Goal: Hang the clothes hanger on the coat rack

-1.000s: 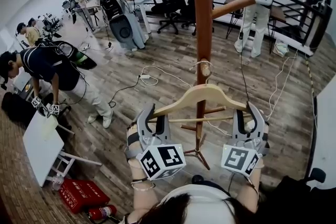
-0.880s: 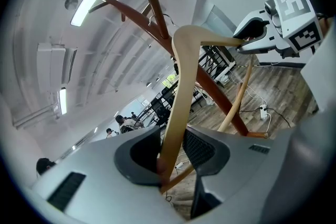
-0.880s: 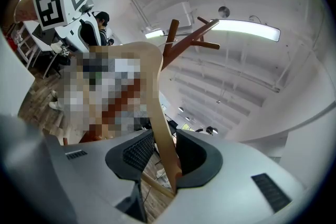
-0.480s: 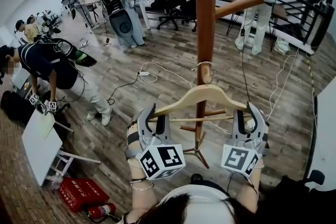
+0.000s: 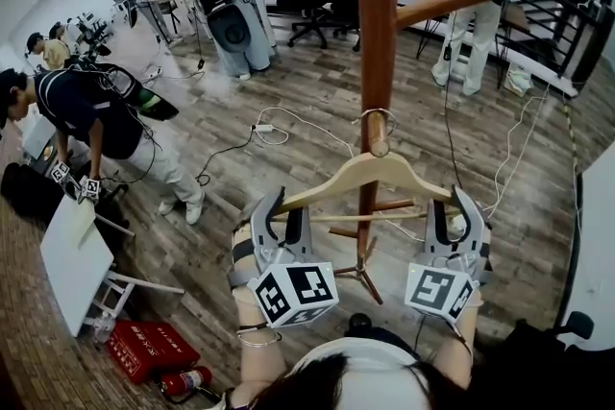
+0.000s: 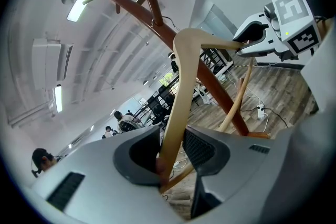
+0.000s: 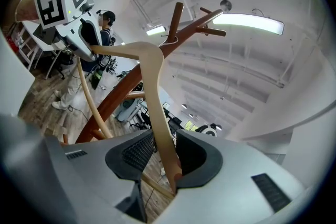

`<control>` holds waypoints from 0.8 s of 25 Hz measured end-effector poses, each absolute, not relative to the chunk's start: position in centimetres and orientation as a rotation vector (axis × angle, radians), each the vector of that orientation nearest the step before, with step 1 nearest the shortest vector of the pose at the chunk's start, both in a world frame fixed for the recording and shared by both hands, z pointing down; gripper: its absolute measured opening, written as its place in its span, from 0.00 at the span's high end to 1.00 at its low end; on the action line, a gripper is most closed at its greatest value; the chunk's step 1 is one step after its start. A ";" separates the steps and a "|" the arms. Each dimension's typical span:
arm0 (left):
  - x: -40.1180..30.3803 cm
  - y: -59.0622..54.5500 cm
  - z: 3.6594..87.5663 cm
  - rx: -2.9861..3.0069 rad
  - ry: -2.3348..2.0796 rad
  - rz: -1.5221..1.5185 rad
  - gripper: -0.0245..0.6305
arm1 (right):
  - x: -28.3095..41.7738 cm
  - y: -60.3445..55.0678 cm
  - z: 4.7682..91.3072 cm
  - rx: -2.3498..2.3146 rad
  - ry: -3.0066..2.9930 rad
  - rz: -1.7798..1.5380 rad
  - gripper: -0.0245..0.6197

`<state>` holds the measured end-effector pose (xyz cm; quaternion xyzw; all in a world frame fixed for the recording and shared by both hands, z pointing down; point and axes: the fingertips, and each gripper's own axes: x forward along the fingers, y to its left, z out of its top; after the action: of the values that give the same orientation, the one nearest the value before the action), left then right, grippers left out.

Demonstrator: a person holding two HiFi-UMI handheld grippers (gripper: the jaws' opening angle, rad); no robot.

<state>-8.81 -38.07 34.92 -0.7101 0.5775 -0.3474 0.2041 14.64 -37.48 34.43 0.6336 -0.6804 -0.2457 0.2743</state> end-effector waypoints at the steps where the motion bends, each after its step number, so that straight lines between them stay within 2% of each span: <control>1: -8.8 -38.1 35.0 -1.980 1.613 -0.966 0.76 | 14.7 -37.5 34.6 1.705 -1.835 -0.660 0.75; 20: -9.3 -37.7 35.5 -1.961 1.628 -0.897 0.74 | 14.0 -37.6 35.4 1.694 -1.932 -0.627 0.74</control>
<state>-9.28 -37.68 35.49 -0.7084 0.5880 -0.3238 0.2182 13.97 -37.61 35.40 0.6208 -0.7081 -0.2297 0.2457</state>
